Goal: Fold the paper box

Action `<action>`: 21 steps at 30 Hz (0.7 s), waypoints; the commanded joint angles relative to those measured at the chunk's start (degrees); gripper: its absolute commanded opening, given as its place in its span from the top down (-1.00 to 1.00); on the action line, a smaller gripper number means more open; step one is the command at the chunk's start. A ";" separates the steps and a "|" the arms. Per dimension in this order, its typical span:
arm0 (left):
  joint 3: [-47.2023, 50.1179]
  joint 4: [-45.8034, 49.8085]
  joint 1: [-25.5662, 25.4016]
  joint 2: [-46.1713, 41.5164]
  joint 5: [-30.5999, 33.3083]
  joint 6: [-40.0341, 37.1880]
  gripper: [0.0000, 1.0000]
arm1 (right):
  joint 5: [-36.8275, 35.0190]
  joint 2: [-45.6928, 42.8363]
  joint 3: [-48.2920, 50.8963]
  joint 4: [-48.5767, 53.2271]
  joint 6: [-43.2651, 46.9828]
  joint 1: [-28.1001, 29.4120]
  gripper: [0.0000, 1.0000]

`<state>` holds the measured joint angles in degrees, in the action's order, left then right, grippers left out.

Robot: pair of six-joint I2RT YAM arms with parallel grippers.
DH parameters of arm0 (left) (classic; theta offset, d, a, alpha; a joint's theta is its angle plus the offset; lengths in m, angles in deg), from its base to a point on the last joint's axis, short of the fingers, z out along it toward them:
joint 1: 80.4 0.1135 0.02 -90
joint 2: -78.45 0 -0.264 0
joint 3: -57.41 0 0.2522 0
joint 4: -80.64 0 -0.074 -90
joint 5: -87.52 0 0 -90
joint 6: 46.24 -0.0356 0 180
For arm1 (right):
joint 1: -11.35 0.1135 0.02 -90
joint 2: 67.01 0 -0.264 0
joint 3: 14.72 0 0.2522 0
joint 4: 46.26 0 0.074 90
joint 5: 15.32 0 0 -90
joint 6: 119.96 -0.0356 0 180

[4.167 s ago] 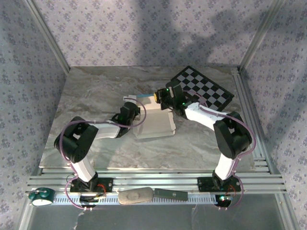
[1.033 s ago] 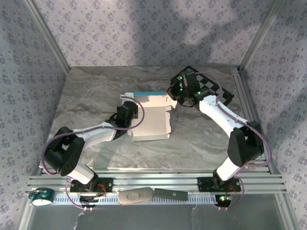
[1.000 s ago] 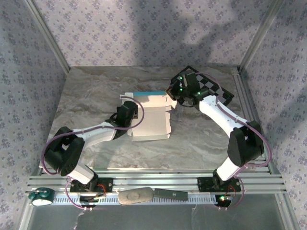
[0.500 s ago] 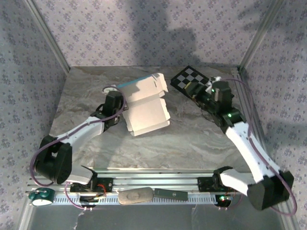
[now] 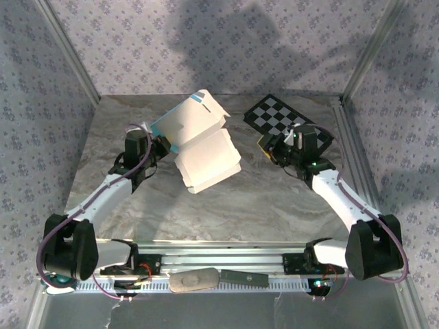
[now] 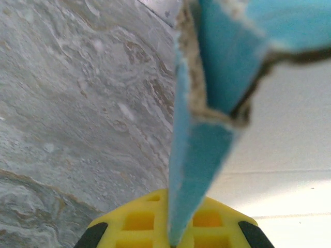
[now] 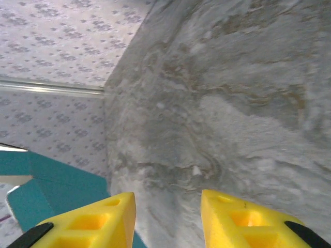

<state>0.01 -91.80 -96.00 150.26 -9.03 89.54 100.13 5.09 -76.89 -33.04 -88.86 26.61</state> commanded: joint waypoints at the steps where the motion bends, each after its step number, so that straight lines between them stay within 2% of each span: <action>1: 0.59 -4.43 0.26 0.74 -6.17 3.16 1.00 | 1.74 1.53 -4.02 -5.40 -3.29 2.17 0.18; 13: 1.71 -6.69 0.23 2.37 -7.76 5.55 1.00 | 0.04 9.00 -14.78 -4.71 -3.44 8.25 0.14; 21: 1.28 -6.64 0.04 2.36 -7.87 5.74 1.00 | -0.02 12.32 -17.08 -5.36 -3.42 9.83 0.15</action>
<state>1.83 -96.15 -96.00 152.14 -15.39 94.45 100.42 16.21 -91.18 -37.96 -92.14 35.99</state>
